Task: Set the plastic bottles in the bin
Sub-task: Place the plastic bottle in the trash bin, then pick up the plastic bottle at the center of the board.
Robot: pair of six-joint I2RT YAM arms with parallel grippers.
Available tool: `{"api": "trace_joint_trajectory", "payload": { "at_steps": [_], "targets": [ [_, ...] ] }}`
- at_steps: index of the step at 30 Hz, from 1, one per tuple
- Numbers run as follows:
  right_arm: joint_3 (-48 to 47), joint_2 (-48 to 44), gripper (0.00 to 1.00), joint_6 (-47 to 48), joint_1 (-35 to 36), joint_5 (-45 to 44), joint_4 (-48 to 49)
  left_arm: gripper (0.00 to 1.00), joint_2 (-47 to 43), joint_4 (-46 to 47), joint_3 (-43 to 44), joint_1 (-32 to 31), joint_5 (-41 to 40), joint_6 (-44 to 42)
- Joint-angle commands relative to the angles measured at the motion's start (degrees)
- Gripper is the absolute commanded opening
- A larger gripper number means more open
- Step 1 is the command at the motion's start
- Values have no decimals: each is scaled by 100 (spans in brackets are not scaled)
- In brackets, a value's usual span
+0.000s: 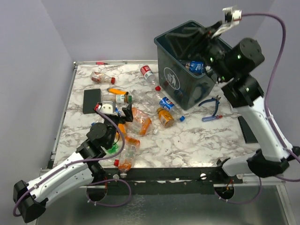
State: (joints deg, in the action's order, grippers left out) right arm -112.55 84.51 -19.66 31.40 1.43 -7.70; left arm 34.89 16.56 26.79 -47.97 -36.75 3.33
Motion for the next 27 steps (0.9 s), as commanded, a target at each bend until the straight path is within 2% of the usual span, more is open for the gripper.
{"api": "trace_joint_trajectory", "payload": {
  "at_steps": [1,6,10,13,18,20,24,27],
  "targets": [
    [1339,-913,89,138,758,781,-900,99,277,-380,241,21,-382,60],
    [3719,-2289,89,-109,875,774,-697,99,845,-1078,659,15,-71,648],
    [5167,-3235,88,-261,876,608,-776,99,1375,-1629,1019,16,483,1340],
    [6092,-3540,85,-535,875,566,-810,99,1637,-1827,1083,22,634,1709],
    [7165,-3626,82,-912,873,473,-538,99,1802,-1829,1133,20,631,1768],
    [7360,-3649,82,-970,872,217,-568,99,1969,-1942,1285,22,1044,1543],
    [7799,-3738,82,-999,874,-51,-457,99,2654,-2715,1771,23,1638,1519],
    [8188,-3763,82,-1126,876,-85,-111,99,3286,-3250,2054,2,1525,1944]
  ]
}}
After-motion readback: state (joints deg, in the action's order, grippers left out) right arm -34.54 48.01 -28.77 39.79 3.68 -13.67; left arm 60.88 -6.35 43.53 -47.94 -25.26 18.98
